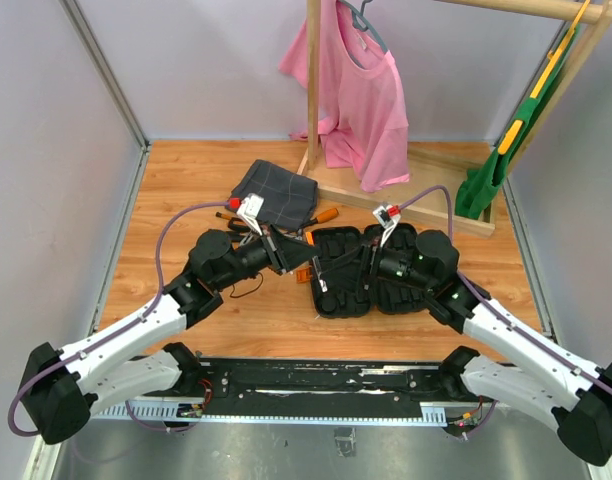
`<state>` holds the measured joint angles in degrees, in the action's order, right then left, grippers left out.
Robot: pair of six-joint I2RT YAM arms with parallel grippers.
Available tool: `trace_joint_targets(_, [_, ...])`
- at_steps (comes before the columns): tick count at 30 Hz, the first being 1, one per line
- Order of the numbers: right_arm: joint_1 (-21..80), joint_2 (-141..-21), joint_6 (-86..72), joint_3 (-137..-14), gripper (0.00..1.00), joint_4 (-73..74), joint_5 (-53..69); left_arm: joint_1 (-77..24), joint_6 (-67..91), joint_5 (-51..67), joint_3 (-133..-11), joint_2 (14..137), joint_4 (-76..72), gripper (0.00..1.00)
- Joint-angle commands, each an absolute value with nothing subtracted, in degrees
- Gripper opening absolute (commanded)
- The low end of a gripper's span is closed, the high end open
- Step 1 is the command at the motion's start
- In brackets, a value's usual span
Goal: Sort the tools into containers
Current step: Pick up the utility knife at the center of the board.
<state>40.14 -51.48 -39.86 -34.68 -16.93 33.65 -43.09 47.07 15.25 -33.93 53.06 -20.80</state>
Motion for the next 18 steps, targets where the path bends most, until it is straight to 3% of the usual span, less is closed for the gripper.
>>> trace_joint_targets(1, [44.31,-48.76,-29.08,-38.81,0.75,-6.1,19.1,-42.98,45.5,10.41,-38.27,55.13,-13.11,0.0])
trace_joint_targets(11, [57.21,-54.47,-21.96,-45.26,0.69,-0.38,-4.46,-42.98,46.52,9.46,-38.91,56.78,-10.75,0.01])
trace_joint_targets(18, [58.62,-57.72,-21.77,-46.81,0.58,-0.18,-6.35,-42.98,46.77,10.02,-38.64,57.07,-11.11,0.0])
